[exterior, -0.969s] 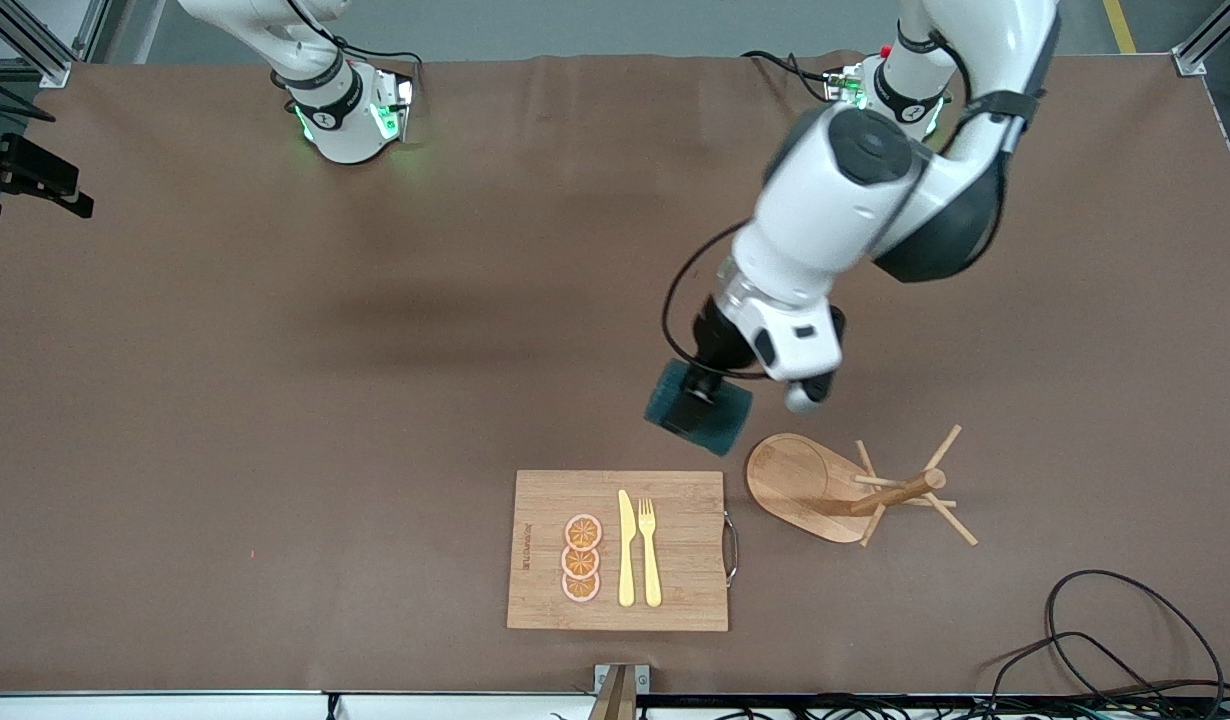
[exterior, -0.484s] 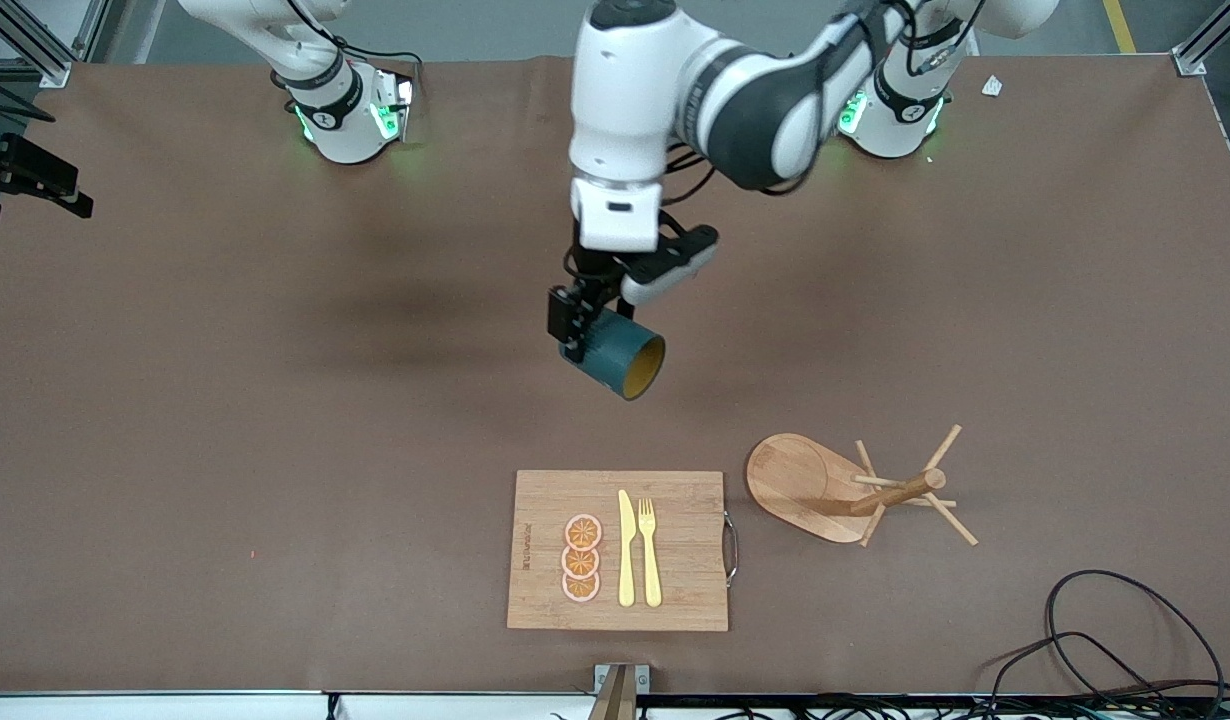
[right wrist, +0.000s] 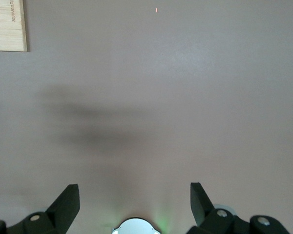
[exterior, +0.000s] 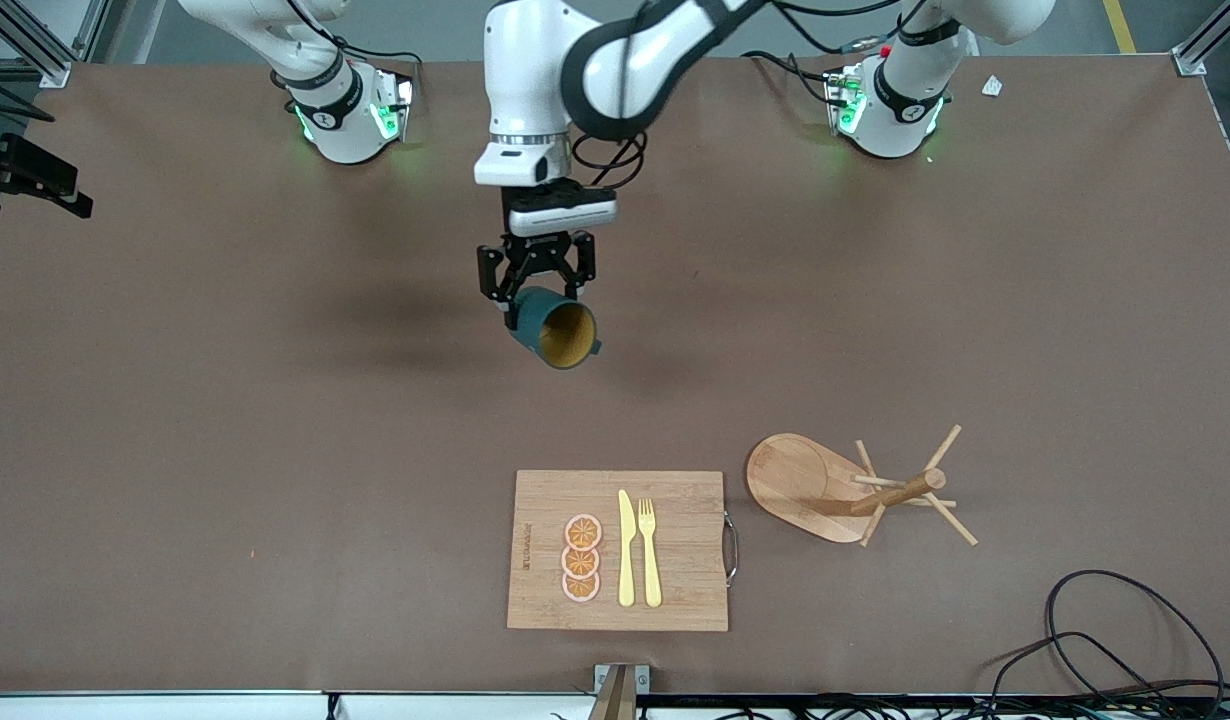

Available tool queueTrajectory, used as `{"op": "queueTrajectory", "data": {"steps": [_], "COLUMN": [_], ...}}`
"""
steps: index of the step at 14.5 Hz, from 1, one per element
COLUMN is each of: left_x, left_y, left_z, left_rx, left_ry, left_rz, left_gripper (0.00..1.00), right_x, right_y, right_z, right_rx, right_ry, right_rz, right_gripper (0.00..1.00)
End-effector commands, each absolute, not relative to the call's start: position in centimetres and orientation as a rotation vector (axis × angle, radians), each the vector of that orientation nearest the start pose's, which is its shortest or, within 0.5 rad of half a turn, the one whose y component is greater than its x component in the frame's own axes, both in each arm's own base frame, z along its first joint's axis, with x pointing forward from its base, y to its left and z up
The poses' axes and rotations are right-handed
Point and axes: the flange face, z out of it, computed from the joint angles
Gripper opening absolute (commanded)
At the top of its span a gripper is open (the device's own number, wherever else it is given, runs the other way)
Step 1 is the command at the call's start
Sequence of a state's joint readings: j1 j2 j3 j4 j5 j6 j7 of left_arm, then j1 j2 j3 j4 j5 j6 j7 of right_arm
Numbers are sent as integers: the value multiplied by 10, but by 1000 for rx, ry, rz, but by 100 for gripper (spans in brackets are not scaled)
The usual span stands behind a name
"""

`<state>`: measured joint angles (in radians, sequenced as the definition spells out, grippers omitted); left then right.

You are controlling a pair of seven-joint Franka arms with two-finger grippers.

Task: Transfer cup from left to right arm and place
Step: 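Lift the teal mug off the stand's peg with the left gripper, then carry the mug toward the table middle with the left gripper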

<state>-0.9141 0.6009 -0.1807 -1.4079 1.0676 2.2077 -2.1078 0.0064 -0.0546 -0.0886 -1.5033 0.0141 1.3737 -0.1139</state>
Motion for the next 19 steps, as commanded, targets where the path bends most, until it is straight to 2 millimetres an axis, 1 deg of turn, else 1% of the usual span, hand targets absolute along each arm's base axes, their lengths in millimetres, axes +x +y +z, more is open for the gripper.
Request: {"op": "queueTrajectory", "data": {"steps": [1,2,3,4,6,7,8,10,11,12,15,16,17,19], "left_x": [373,369,365,355,350,343,342,339,338,338,340,340,340,335], "left_y": [-645,-647,-648,-651,-647,-648,-645,-639,-637,-635,-626,-622,-621,-620], "left_z": [339,317,289,261,214,197,178,150,138,130,97,89,87,77], "left_rx": [-2902,-2842,-2792,-2751,-2658,-2623,-2588,-2506,-2487,-2475,-2414,-2395,-2383,-2391], "left_ry": [-546,-498,-447,-373,-246,-201,-169,-119,-110,-104,-52,-52,-59,-61], "left_rz": [-1510,-1570,-1626,-1668,-1728,-1775,-1821,-1886,-1924,-1962,-2053,-2054,-2059,-2059], "left_gripper": [51,50,50,50,49,49,49,49,49,49,49,49,49,49], "right_x": [510,510,510,511,511,511,511,512,515,521,525,531,536,542], "right_y": [-45,-45,-45,-45,-45,-45,-45,-45,-46,-46,-49,-51,-51,-65], "right_z": [671,671,671,670,669,669,669,668,665,655,648,640,631,620], "right_rx": [-3117,-3117,-3118,-3117,-3113,-3113,-3112,-3112,-3111,-3108,-3113,-3117,-3116,-3111], "right_ry": [-60,-60,-58,-55,-49,-49,-50,-50,-49,-49,-48,-44,-43,-6], "right_rz": [107,107,107,112,114,114,111,113,123,151,164,189,216,229], "right_gripper": [100,100,100,100,100,100,100,100,100,100,100,100,100,100]}}
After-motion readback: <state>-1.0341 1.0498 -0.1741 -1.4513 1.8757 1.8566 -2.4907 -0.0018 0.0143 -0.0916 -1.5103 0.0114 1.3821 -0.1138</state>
